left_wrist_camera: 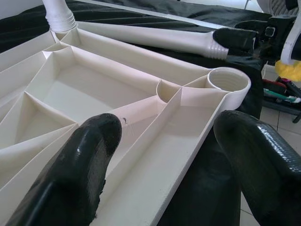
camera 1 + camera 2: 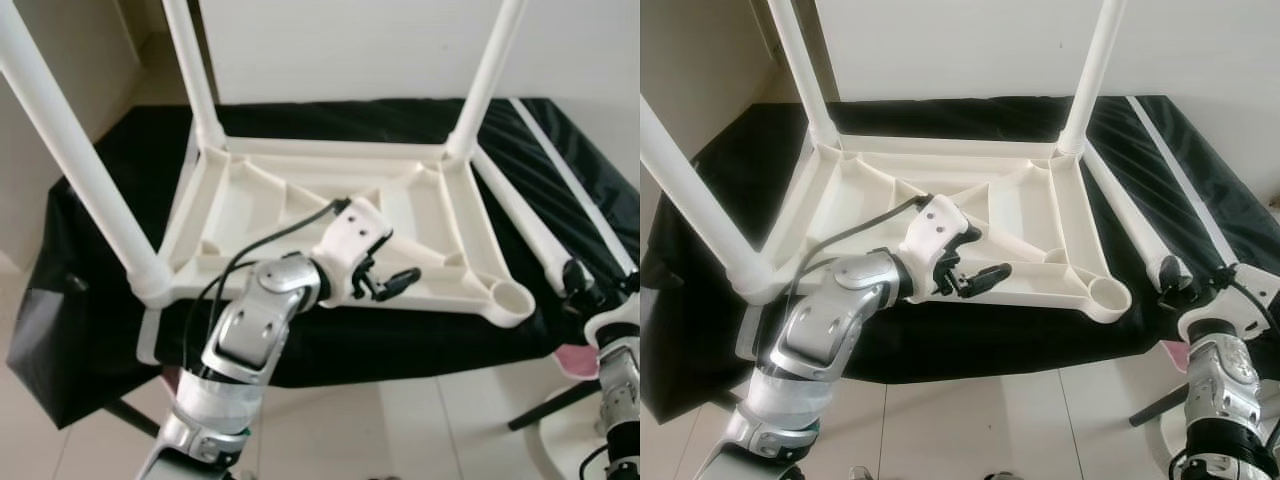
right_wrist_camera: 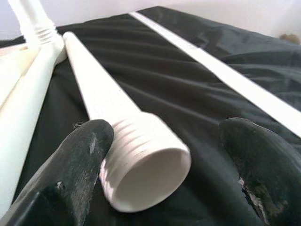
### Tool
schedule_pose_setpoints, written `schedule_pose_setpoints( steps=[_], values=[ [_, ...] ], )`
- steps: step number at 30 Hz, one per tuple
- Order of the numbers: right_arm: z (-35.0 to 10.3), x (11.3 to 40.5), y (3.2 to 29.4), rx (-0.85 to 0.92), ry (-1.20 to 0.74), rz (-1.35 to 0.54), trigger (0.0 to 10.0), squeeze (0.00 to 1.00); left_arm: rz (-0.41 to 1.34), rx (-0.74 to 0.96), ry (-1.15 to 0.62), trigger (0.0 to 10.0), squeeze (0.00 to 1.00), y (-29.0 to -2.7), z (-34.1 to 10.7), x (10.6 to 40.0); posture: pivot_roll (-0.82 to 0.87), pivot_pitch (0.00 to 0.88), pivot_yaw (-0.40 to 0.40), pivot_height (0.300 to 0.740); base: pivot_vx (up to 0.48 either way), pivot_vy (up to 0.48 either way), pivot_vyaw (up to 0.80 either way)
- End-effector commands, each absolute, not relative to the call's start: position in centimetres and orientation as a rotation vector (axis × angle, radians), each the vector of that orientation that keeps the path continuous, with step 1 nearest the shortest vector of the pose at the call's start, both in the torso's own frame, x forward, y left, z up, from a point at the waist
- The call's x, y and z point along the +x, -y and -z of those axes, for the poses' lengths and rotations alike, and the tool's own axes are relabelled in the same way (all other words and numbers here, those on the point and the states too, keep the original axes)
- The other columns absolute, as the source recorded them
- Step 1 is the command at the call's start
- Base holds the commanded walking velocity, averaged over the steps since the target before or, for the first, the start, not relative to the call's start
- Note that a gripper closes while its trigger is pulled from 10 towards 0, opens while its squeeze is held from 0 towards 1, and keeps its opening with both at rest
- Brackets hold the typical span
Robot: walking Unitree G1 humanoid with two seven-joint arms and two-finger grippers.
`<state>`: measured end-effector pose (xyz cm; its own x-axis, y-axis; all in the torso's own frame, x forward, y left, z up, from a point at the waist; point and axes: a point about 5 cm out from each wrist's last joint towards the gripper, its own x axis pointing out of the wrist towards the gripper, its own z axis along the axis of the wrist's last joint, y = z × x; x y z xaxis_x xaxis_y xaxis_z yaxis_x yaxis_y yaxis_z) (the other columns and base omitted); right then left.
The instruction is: Building children table
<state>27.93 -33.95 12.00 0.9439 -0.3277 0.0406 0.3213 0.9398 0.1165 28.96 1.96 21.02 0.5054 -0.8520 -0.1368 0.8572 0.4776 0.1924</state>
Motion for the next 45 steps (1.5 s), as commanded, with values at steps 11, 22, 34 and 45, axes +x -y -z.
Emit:
schedule_pose_setpoints(
  steps=[11,22,34,45],
  values=[
    [-9.1,26.7,33.4,0.009,-0.097,0.307,10.0,0.0,0.971,0.26,0.004,10.0,0.0,-1.8,-21.5,29.1,-0.05,0.045,0.007,0.74,0.0,0.0,0.0],
    [-9.8,26.7,33.2,-0.049,-0.041,0.295,10.0,0.0,0.975,0.261,0.008,10.0,0.0,-1.7,-21.5,29.1,-0.05,0.043,0.006,0.74,0.0,0.0,0.0],
    [-15.0,27.1,32.8,0.031,0.251,0.256,10.0,0.0,0.968,0.262,0.011,10.0,0.0,-1.8,-21.6,29.2,-0.05,0.046,0.001,0.74,0.0,0.0,0.0],
    [-17.1,31.0,32.8,0.002,0.074,0.307,10.0,0.0,1.107,0.359,0.163,10.0,0.0,-0.5,-22.5,28.0,-0.04,0.082,-0.023,0.74,0.0,0.0,0.0]
  ],
)
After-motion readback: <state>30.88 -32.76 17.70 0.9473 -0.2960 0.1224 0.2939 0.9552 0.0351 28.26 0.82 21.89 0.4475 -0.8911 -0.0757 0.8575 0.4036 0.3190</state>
